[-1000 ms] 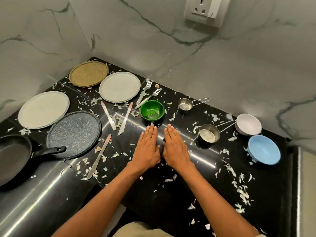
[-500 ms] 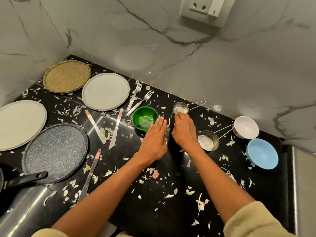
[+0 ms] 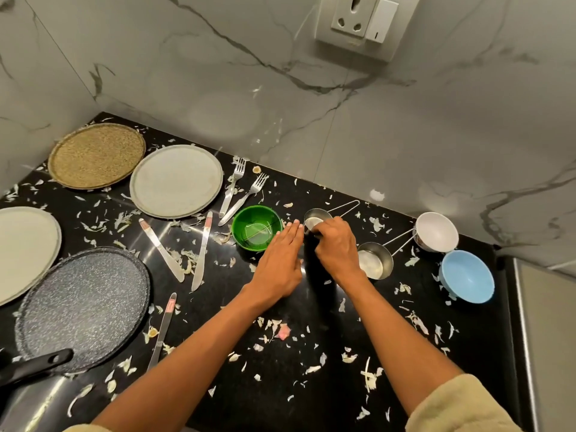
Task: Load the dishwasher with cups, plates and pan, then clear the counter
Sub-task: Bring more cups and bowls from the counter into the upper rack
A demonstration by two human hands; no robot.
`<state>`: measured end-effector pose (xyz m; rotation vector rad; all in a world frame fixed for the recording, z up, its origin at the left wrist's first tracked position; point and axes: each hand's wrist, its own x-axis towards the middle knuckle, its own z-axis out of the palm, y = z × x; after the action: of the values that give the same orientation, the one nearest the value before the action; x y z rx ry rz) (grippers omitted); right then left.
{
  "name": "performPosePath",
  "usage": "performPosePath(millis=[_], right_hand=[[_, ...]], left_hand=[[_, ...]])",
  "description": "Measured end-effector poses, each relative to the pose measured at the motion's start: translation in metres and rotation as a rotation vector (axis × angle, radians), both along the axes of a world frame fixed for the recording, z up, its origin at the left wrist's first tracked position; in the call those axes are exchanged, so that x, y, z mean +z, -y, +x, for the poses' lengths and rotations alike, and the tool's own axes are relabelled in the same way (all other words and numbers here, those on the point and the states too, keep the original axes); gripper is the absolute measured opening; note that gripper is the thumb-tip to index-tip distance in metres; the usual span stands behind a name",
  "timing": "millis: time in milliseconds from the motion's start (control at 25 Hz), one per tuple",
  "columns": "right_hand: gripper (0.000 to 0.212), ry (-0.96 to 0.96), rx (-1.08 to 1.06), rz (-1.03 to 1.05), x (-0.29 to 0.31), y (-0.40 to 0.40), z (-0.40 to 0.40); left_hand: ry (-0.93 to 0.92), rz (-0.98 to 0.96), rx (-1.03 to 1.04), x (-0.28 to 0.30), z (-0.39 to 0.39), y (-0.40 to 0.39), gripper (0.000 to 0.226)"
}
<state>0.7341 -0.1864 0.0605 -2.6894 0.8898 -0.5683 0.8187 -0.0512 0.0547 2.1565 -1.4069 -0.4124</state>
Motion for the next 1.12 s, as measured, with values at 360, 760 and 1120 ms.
performPosePath(millis=[360,760,1120], right_hand=[[0.025,0.512,-0.279,0.779,0.054,-0.046,-0.056],[0.021,1.034,-0.571,1.318,0.073,-0.091,-0.106],[0.040,0.575,-0.592,0.617,0.079,-0.137,-0.198]], left_hand=[[-0.401,-0.279,0.104,0.019,-0.020,-0.014,0.086],[-0.474,-0.406,0.028,0.059,-0.059,-0.025,0.086],[-0.223,-0.352,-0.253,0.067,-0.114,-0.034,0.073]])
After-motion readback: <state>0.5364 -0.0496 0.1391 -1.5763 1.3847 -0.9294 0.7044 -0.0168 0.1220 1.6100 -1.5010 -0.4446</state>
